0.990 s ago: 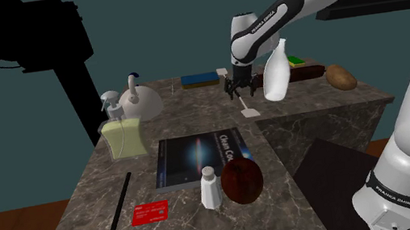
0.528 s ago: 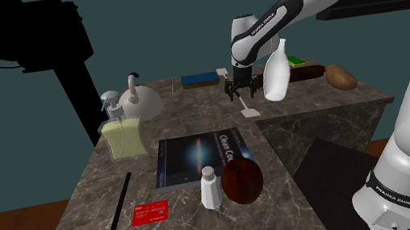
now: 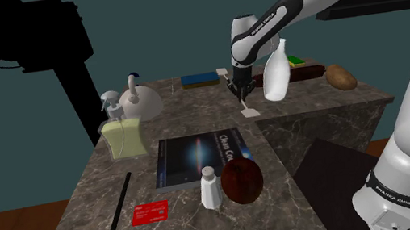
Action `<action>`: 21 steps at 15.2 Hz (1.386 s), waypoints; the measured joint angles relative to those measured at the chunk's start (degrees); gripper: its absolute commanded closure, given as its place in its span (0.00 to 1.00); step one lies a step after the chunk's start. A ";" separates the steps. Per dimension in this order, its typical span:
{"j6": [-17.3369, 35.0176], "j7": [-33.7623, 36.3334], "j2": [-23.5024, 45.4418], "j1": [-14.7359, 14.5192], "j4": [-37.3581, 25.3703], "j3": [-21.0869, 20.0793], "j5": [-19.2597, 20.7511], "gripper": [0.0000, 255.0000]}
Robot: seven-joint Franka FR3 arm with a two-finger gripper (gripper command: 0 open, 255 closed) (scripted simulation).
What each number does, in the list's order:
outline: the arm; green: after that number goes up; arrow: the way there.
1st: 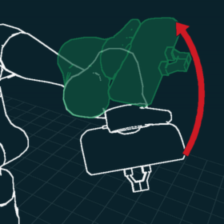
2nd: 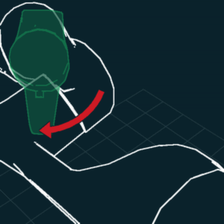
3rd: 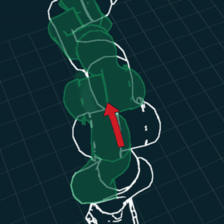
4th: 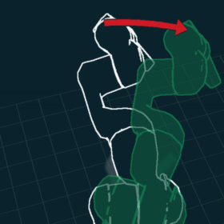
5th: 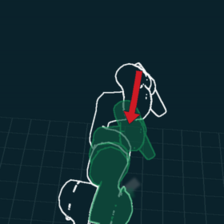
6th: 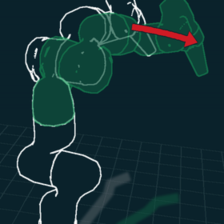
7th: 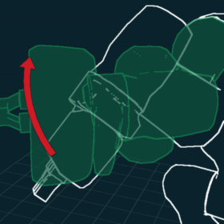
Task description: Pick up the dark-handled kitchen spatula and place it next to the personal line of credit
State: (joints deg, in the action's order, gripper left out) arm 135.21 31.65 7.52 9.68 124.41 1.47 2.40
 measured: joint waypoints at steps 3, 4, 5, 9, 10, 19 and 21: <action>0.00 0.00 0.00 0.00 0.00 0.00 0.00 1.00; -0.30 -0.01 -0.10 0.00 -0.20 0.00 -0.01 1.00; -0.95 0.01 -0.57 -0.03 -0.39 -0.02 -0.01 1.00; -3.55 -0.14 -2.19 -0.02 -1.39 -0.02 -0.07 1.00; -4.34 -0.07 -2.60 -0.06 -1.77 -0.05 -0.07 1.00; -10.87 -0.42 -5.67 -0.03 -5.24 -0.02 -0.18 1.00; -10.98 0.91 -7.69 -0.69 -3.26 -0.64 -0.04 1.00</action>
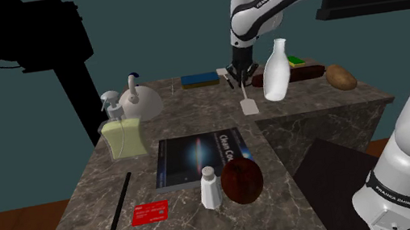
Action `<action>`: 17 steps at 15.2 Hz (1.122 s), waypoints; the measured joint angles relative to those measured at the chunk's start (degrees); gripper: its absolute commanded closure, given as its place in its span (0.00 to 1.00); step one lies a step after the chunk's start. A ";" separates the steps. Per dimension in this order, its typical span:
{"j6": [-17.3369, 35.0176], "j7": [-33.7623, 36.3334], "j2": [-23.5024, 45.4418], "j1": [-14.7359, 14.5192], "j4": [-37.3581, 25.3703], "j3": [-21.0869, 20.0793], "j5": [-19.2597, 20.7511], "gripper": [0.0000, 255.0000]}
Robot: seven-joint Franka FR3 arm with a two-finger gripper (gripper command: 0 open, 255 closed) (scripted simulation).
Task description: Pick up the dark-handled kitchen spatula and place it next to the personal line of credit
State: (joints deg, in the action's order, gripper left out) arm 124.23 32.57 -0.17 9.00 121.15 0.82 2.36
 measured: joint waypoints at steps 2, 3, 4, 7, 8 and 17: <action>-0.06 2.05 -2.86 -1.00 2.86 -1.04 0.09 1.00; 0.23 3.02 -4.36 -1.45 4.71 -1.54 0.11 1.00; 0.42 4.27 -5.64 -2.04 6.24 -2.22 0.10 1.00; 0.97 7.49 -9.29 -3.55 10.54 -4.08 -0.14 1.00; 0.78 8.56 -10.46 -4.08 11.56 -4.74 -0.33 1.00; -0.04 19.25 -20.23 -9.73 20.74 -12.04 -3.46 1.00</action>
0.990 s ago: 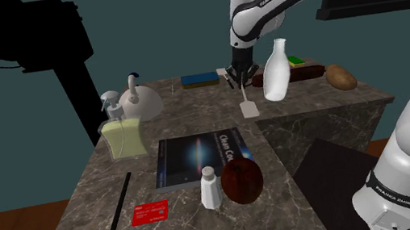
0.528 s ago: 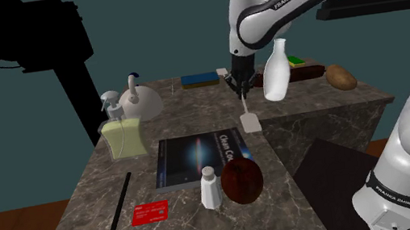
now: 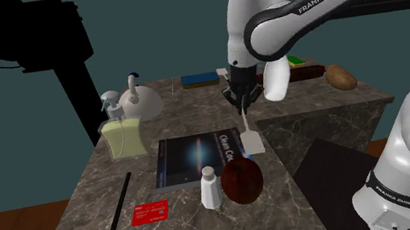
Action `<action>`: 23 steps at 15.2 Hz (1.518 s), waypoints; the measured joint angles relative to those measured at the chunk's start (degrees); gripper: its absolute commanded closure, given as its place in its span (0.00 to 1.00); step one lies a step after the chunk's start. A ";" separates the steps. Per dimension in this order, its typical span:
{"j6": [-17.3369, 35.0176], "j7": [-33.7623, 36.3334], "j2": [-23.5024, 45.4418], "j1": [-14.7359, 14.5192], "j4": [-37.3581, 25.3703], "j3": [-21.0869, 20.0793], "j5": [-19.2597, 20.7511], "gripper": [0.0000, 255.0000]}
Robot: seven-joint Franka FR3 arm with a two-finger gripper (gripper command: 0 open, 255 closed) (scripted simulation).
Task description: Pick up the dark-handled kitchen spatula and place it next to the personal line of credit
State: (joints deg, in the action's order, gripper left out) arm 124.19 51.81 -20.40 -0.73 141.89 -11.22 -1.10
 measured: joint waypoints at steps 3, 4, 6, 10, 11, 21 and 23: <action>-1.05 3.80 -2.84 -2.27 1.80 -2.80 -1.66 1.00; -1.26 4.94 -3.51 -2.96 2.26 -3.66 -2.18 1.00; -1.21 7.53 -4.58 -4.45 3.37 -5.65 -3.32 1.00; -2.66 13.05 -6.32 -7.50 3.54 -9.79 -5.62 1.00; -2.31 14.61 -6.06 -8.18 3.62 -11.04 -6.13 1.00; -4.58 29.17 -5.03 -14.02 -0.38 -22.17 -10.22 1.00; -4.50 32.30 -3.61 -14.60 -1.87 -24.67 -10.36 1.00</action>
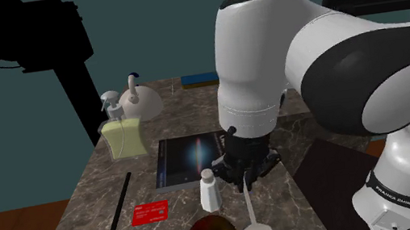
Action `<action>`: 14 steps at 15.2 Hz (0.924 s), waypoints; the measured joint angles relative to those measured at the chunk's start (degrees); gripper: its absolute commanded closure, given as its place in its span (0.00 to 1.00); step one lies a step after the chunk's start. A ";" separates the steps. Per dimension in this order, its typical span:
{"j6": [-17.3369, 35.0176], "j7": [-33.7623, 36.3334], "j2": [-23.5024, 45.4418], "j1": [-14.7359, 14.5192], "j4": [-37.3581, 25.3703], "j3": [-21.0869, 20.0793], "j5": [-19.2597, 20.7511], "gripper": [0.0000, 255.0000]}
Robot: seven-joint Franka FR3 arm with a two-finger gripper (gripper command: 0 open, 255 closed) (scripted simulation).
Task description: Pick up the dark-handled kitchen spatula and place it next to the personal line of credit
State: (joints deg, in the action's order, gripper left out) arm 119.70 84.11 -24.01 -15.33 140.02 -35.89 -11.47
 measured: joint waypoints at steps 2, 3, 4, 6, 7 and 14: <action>0.24 1.88 0.85 -0.33 -0.69 -1.49 -0.06 1.00; 1.07 2.48 1.54 -0.28 -0.51 -2.10 0.06 1.00; 1.85 2.73 1.94 -0.24 -0.12 -2.41 0.12 1.00; 3.47 3.12 2.73 -0.11 0.77 -2.95 0.27 1.00; 4.35 3.28 3.20 0.00 1.22 -3.21 0.41 1.00; 10.50 5.14 7.03 0.94 3.90 -5.38 1.87 1.00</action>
State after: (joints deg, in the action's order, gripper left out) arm 130.20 89.25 -16.98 -14.39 143.91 -41.27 -9.60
